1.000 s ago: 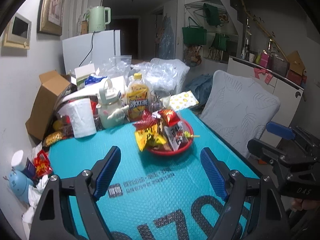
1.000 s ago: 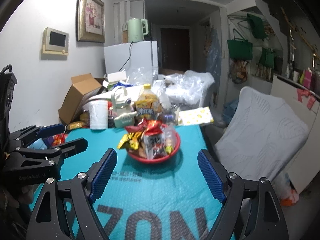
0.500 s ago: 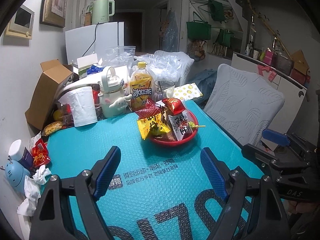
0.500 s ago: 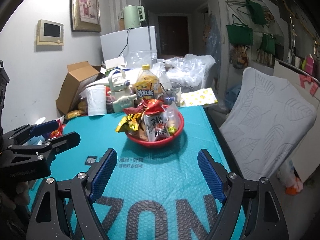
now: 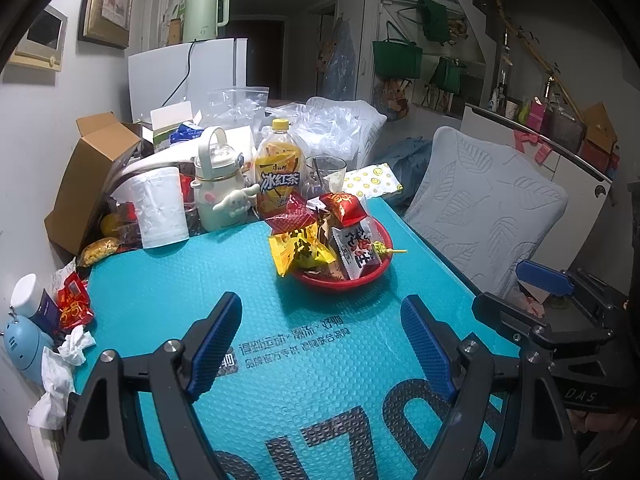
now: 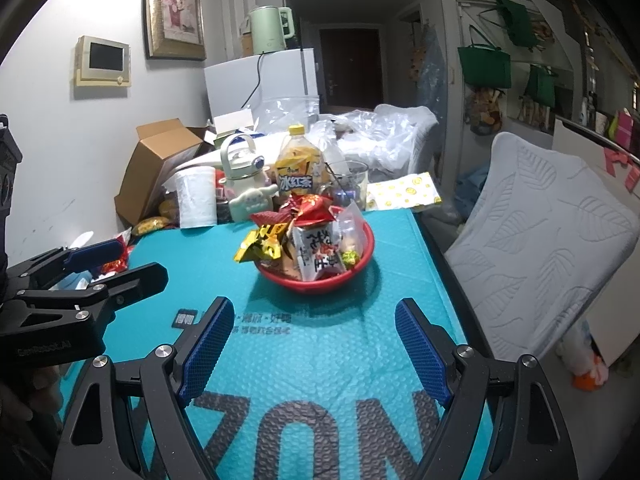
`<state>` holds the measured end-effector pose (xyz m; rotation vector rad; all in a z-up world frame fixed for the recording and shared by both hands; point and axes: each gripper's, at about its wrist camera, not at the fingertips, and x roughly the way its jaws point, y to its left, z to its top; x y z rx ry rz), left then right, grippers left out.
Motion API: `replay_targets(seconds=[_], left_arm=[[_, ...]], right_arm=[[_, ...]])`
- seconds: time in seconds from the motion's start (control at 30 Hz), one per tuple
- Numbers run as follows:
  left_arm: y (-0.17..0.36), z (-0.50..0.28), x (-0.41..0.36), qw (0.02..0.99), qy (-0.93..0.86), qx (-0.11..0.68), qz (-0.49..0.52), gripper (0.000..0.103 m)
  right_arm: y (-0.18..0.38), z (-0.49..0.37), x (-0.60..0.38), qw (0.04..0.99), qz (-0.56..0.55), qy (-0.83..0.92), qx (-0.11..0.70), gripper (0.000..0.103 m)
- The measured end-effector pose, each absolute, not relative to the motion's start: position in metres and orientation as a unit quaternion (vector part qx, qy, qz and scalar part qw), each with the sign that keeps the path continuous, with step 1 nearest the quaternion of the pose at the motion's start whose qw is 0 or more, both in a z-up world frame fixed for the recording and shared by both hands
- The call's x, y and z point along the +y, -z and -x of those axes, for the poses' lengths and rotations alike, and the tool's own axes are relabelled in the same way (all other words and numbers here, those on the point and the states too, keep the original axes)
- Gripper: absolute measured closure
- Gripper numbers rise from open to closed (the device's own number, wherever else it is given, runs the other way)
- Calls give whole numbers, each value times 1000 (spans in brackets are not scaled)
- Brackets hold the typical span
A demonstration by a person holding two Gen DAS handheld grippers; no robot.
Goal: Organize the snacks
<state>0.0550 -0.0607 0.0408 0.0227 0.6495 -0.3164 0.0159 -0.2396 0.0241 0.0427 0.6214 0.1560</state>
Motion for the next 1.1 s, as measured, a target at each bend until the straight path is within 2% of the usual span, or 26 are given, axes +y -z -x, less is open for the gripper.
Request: replay_targets(seconds=[1.1], left_arm=[[-44, -54, -71, 936, 152, 317, -10, 22]], right_arm=[[-25, -17, -249, 947, -21, -85, 309, 20]])
